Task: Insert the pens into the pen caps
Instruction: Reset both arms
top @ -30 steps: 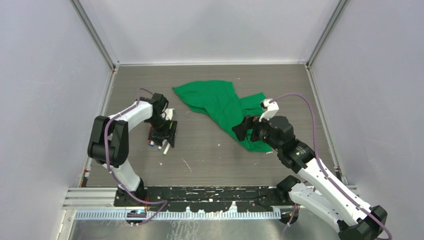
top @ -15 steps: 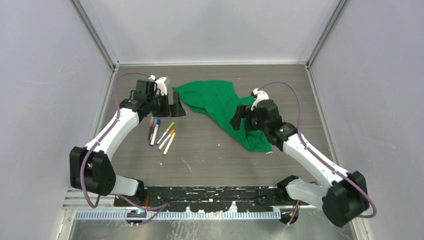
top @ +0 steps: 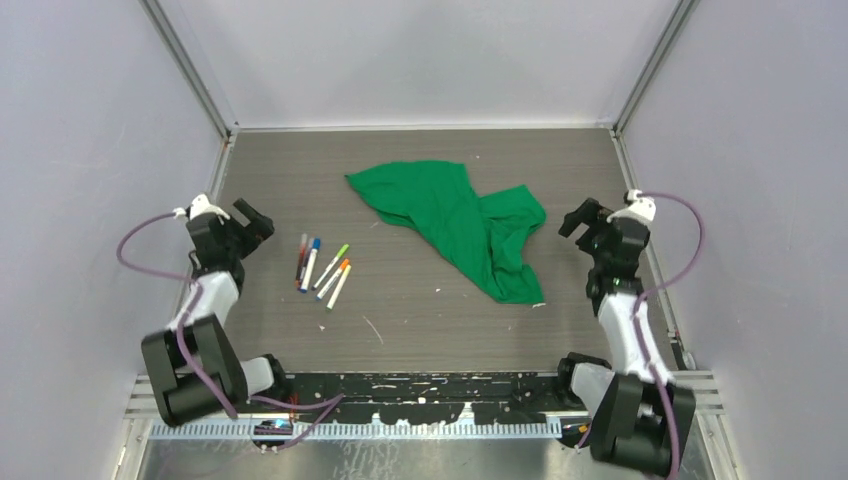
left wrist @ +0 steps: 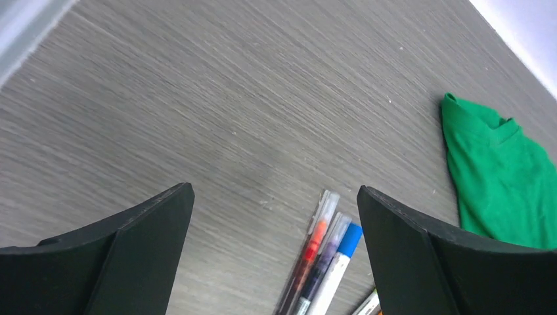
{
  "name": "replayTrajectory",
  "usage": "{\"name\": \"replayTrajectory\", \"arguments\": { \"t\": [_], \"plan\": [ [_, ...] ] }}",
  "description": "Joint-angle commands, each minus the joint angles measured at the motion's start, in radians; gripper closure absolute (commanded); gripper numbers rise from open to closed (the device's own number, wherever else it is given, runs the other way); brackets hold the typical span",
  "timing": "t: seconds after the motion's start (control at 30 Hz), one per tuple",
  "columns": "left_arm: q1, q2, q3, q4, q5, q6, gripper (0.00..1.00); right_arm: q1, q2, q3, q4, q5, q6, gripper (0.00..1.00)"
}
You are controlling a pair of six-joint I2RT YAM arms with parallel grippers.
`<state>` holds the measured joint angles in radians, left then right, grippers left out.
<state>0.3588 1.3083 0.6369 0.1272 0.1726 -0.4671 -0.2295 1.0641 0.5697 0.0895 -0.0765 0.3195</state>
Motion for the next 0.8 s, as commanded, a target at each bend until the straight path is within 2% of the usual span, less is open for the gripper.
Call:
{"name": "replayTrajectory", "arguments": {
  "t": [0.0,0.1,0.2,0.37,0.5,0.67,0.77],
  "plan": [
    [-0.031,-0.168,-0.196,0.406,-0.135,0.142,0.02,-0.002,-0.241,-0.21,0.38,0.108,-0.064,0.01],
    [-0.129,-0.124,-0.3,0.602,-0.13,0.211,0.02,-0.001,-0.319,-0.367,0.597,0.138,-0.071,0.01],
    [-0.264,-0.138,-0.34,0.637,-0.205,0.324,0.02,-0.001,-0.293,-0.458,0.769,0.153,-0.076,0.01],
    [-0.297,-0.156,-0.37,0.7,-0.231,0.326,0.02,0.016,-0.142,-0.525,0.942,0.179,-0.102,0.0],
    [-0.297,-0.14,-0.379,0.704,-0.235,0.307,0.02,0.074,-0.058,-0.534,1.01,0.21,-0.147,0.01],
    [-0.297,-0.113,-0.381,0.724,-0.242,0.317,0.02,0.182,-0.012,-0.49,0.965,0.285,-0.233,0.01],
    [-0.297,-0.09,-0.373,0.735,-0.256,0.304,0.02,0.202,0.018,-0.477,0.968,0.331,-0.245,0.01]
  ]
}}
